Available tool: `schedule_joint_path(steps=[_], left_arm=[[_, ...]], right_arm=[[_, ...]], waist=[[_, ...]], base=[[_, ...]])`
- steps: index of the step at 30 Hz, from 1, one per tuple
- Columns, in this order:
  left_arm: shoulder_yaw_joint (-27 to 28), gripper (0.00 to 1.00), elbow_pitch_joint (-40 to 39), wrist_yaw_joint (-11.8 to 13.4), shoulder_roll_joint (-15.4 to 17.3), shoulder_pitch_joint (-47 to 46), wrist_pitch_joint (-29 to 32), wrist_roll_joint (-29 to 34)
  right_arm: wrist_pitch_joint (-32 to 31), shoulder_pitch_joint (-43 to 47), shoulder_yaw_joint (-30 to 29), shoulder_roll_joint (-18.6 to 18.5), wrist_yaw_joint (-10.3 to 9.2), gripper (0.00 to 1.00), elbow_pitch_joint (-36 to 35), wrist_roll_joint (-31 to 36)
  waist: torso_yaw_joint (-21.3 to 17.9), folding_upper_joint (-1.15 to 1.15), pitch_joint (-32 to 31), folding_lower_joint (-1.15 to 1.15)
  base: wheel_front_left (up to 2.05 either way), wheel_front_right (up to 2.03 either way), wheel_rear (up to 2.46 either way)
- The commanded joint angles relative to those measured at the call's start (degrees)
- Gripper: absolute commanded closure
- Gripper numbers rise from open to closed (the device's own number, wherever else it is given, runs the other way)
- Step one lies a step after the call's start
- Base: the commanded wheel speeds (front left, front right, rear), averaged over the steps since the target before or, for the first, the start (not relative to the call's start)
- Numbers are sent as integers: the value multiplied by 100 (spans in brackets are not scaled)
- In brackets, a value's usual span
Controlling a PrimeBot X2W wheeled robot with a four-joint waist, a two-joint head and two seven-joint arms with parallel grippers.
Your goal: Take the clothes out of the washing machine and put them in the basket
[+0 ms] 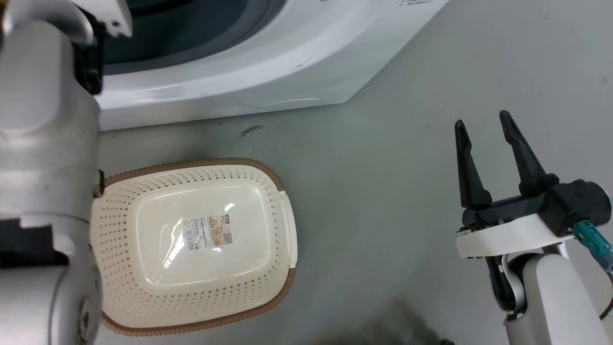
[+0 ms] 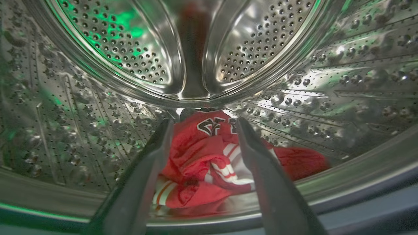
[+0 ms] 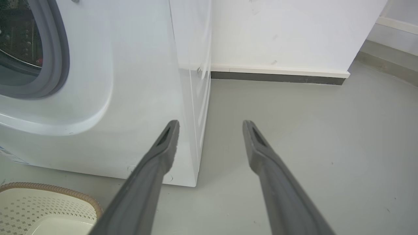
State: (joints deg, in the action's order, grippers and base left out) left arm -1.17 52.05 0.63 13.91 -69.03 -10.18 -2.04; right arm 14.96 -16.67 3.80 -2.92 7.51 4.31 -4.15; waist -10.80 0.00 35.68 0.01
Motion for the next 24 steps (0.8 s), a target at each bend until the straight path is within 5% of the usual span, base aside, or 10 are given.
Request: schedule_joint_path(steps=[1, 24], left_arm=[[-11, 0, 155, -38, 97, -252, 129, 23], [-367, 0, 1438, -118, 787, -1982, 2385, 157]], right_arm=[[34, -121, 49, 9, -4, 0, 24, -56], [29, -328, 726, 7, -4, 0, -18, -537]], waist=[[-100, 0, 84, -1], [-761, 0, 868, -1]], base=[[0, 0, 0], [0, 0, 0]])
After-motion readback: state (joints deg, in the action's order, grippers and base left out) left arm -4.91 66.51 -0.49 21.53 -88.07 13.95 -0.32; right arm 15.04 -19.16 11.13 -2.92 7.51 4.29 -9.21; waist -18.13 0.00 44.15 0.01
